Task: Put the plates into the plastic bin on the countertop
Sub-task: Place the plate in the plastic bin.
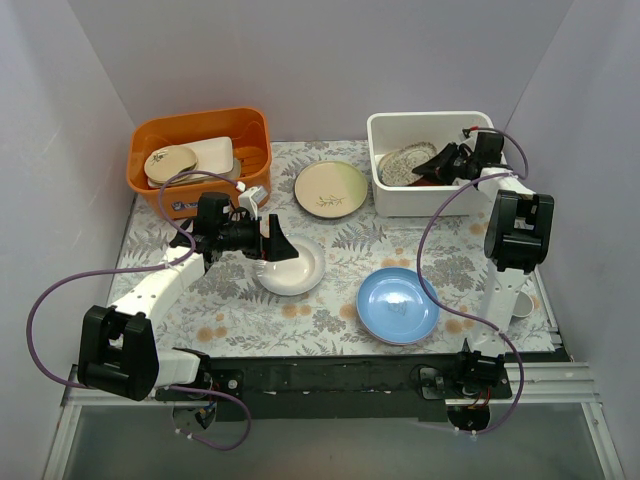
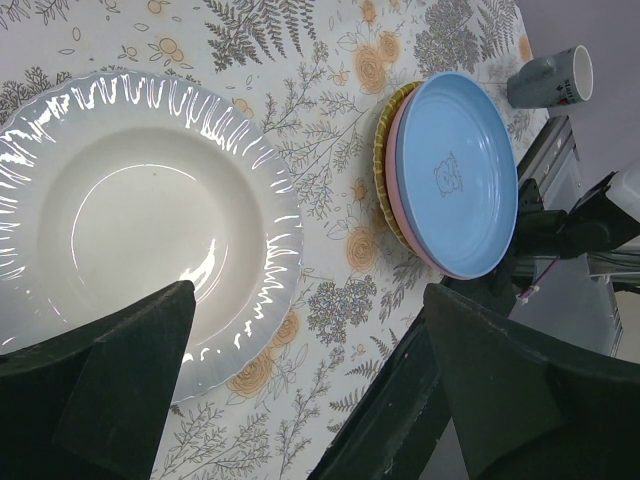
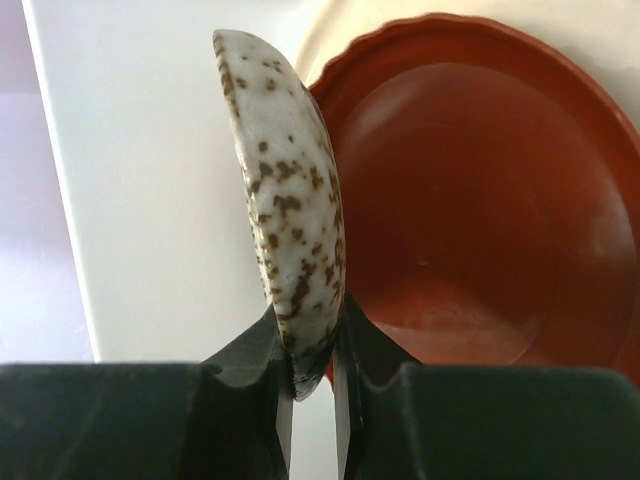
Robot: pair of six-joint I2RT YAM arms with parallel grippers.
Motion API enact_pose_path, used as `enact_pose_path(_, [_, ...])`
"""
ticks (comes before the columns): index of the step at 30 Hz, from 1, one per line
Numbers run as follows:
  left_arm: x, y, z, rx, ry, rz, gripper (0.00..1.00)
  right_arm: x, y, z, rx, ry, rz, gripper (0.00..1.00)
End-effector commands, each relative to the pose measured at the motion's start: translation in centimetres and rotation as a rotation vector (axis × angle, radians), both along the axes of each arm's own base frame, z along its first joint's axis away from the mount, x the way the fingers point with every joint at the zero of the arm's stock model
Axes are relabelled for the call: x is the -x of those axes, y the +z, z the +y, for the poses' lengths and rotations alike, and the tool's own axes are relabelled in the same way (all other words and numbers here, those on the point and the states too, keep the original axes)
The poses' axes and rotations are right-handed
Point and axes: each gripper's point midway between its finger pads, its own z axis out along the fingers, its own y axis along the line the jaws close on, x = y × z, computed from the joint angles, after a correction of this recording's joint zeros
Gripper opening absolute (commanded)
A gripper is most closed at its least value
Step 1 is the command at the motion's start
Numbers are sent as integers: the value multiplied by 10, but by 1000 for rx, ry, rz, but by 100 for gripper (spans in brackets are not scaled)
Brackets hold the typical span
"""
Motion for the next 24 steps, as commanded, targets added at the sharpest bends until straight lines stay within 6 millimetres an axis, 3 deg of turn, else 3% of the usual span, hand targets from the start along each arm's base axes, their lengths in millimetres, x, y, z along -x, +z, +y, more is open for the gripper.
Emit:
enact_pose_path(1, [-4,13,0,-2,0,-56,98,-2,11,-6,12,2,-58,8])
enact_pose_path(7, [-5,12,1,-8,5,-56,98,1,9,-10,22,-6,-53,15])
enact_pose_path(10, [-5,12,1,-11,5,-58,98,2,12,-14,49,-34,-51,34])
enact_pose_path(18, [-5,12,2,-12,7,-60,98,-1,32,-26,120,-80,-82,55])
enact_pose_path(22, [-5,13,2,-14,10,-62,98,-1,51,-35,165,-128,-121,77])
enact_pose_path(24, [-5,12,2,-16,11,-61,98,-1,60,-38,176,-152,-142,82])
